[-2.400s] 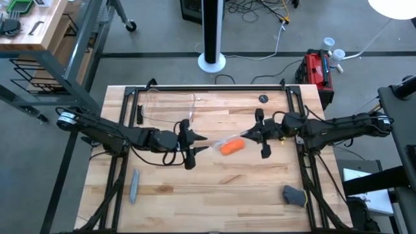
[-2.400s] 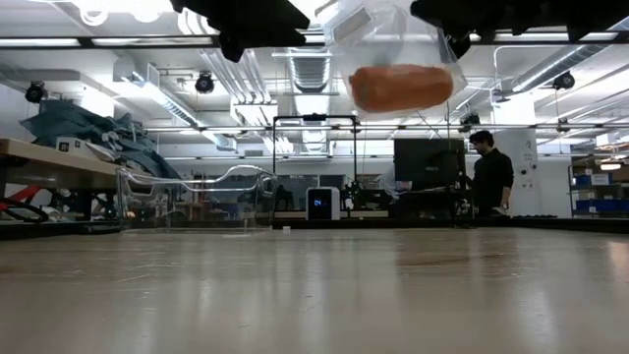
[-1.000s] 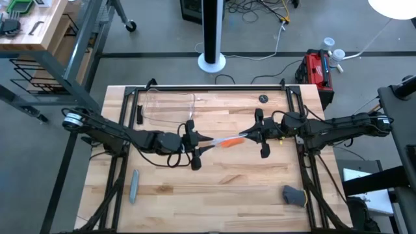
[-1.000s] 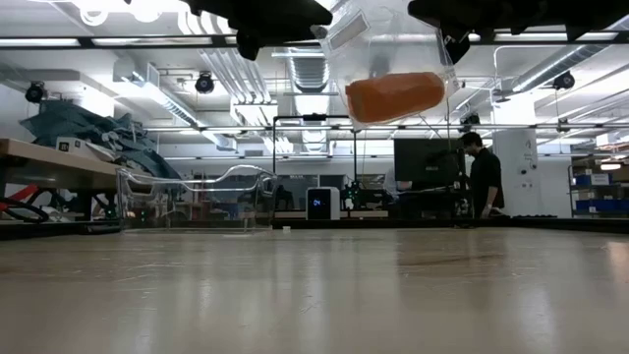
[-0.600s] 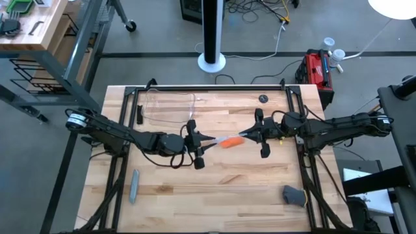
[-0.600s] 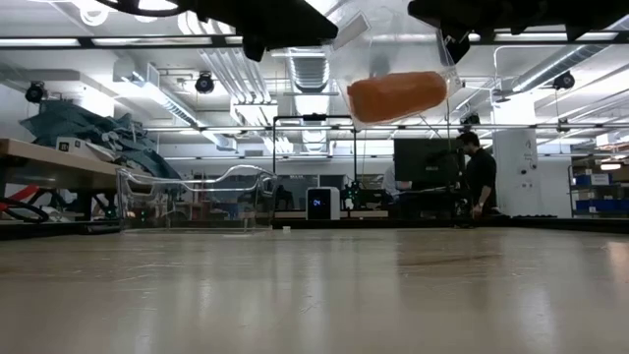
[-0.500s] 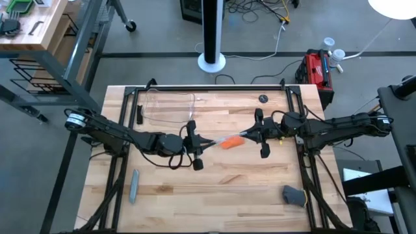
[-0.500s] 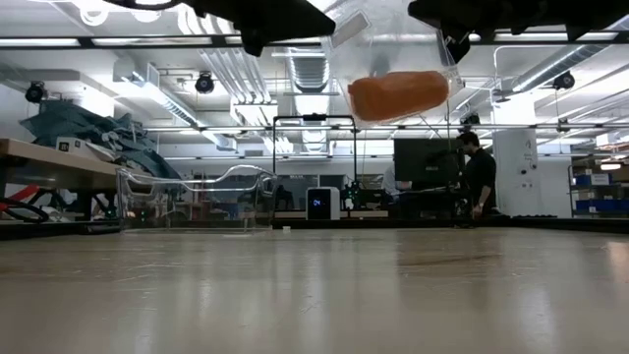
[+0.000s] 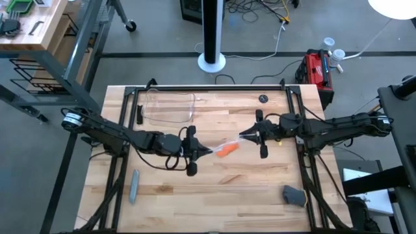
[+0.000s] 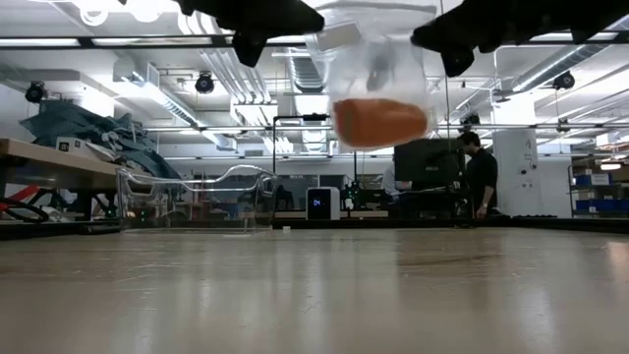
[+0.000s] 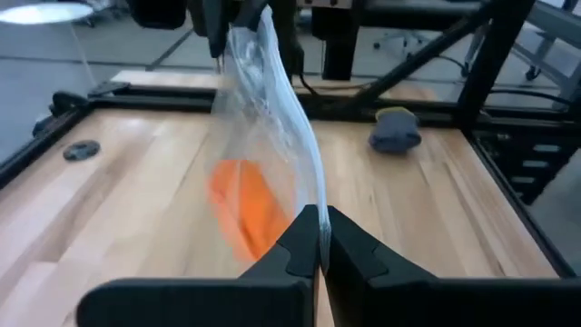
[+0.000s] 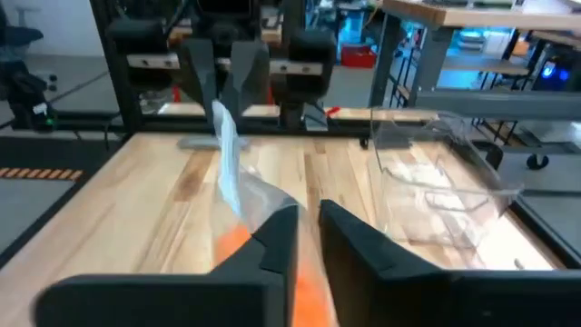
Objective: Roll bandage
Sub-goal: Close the transparent zip bag
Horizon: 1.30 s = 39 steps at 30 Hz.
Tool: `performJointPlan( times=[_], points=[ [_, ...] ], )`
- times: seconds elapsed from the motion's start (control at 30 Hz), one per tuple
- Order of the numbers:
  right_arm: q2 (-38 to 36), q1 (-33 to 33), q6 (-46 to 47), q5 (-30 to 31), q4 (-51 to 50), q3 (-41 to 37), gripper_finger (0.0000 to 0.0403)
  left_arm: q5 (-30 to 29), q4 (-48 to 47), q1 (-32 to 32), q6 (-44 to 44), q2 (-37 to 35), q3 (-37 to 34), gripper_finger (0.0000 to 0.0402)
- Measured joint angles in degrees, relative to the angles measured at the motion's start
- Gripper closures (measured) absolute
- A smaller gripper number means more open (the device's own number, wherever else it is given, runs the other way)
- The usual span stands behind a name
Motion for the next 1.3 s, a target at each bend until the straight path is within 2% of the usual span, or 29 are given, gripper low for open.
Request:
performJointPlan(
  times=[0.13, 0.27, 0.4, 0.47, 0.53, 0.63, 0.8, 0.97, 1.3],
  points=[
    [0.0, 0.0, -0.5, 1.8, -3.3, 1.0, 0.0320, 0.0, -1.1, 0.0, -0.5, 0.0, 0.0, 0.0401],
    [-0.4, 0.0, -0.8, 6.2, -9.4, 3.1, 0.0282, -0.1, -1.3, 0.0, -0.5, 0.0, 0.0, 0.0401],
    [-0.9, 0.0, -0.8, 14.0, -15.8, 5.1, 0.0258, -0.1, -3.1, 0.0, -0.6, 0.0, 0.0, 0.0401],
    [-1.1, -0.1, -0.6, 15.0, -17.4, 5.1, 0.0250, -0.1, -3.2, 0.0, -0.8, 0.0, 0.0, 0.0401],
    [-1.1, 0.0, -0.4, 13.7, -16.6, 5.1, 0.0244, -0.1, -3.2, 0.0, -0.8, 0.0, 0.0, 0.0401],
    [-1.0, 0.1, 0.2, 7.9, -13.8, 5.1, 0.0240, -0.1, -4.1, 0.0, -0.4, 0.0, 0.0, 0.0401],
    [2.3, 2.0, 2.2, 2.1, -3.9, 5.1, 0.0247, -0.2, -6.0, 0.0, -0.1, 0.8, 0.0, 0.0401],
    [8.8, 4.5, 1.5, 1.9, 4.1, 5.3, 0.0257, -0.6, -5.7, 0.0, 1.3, 2.2, 0.0, 0.0401],
    [21.8, 6.9, 1.5, 1.9, 1.8, 13.9, 0.0255, -2.7, -4.9, 0.0, 2.2, 2.5, 0.0, 0.0401]
  ],
)
